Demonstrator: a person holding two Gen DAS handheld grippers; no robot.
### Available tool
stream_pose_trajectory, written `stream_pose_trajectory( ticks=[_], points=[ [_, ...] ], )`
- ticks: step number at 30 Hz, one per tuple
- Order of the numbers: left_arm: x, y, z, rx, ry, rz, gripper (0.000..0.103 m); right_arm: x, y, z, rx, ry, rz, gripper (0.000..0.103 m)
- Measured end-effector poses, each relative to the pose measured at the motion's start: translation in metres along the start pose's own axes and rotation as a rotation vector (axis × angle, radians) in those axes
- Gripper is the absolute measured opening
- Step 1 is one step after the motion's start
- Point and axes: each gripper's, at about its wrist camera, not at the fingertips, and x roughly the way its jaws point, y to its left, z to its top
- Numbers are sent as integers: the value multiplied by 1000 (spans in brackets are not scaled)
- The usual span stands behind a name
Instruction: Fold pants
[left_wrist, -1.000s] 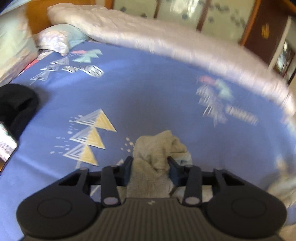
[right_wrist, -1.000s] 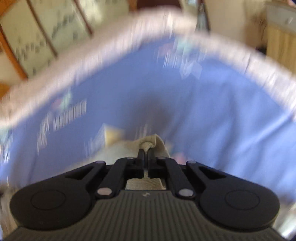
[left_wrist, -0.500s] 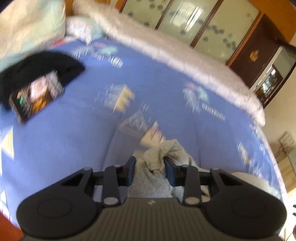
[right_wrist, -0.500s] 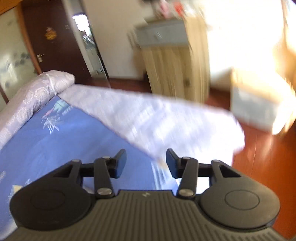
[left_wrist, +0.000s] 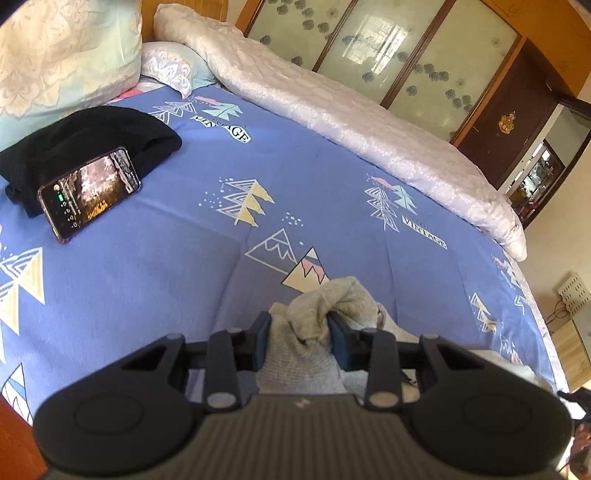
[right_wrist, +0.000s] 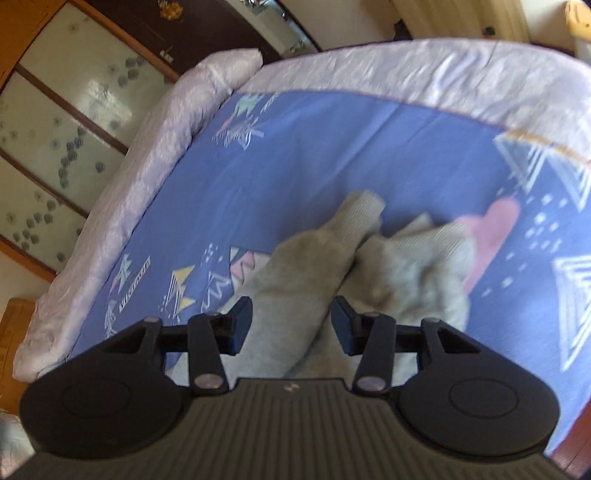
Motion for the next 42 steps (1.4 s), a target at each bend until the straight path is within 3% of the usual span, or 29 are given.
stream_pose_trajectory(
  ticks=[7, 8, 11, 12, 19, 23, 27, 34, 36, 37, 38, 39, 40, 42],
  points=[
    [-1, 1, 15, -23, -20, 0, 32, 35, -7, -3, 80, 75, -47, 49],
    [0, 1, 17, -22, -20, 2, 32, 36, -9, -2, 97, 72, -47, 44],
    [6, 0, 23, -14, -15, 11, 32, 35, -16, 2, 144, 89, -13, 7],
    [6, -2, 25, -11, -16, 14, 32, 28, -18, 3, 148, 92, 11, 5],
    [16, -9, 53, -7, -46, 8, 32, -20, 12, 31, 18, -71, 96, 4],
    [46, -25, 86, 16, -56, -8, 32, -17, 43, 70, 12, -135, 117, 4],
    [97, -50, 121, 47, -50, -9, 32, 20, 87, 110, -13, -177, 91, 4],
    [219, -75, 159, 71, 18, 64, 32, 138, 145, 163, -109, -177, -29, 4],
    [259, -75, 162, 66, 40, 116, 36, 175, 156, 171, -107, -171, -63, 7],
    [282, -74, 161, 66, 65, 155, 45, 189, 157, 174, -103, -163, -68, 10],
    [303, -72, 158, 73, 95, 196, 51, 208, 156, 174, -90, -147, -76, 17],
    [320, -70, 153, 84, 126, 252, 53, 224, 154, 173, -76, -115, -85, 42],
    [334, -66, 147, 91, 158, 318, 55, 239, 150, 171, -56, -85, -110, 52],
    [338, -55, 138, 60, 179, 331, 59, 247, 145, 160, -39, -85, -139, 53]
  ],
)
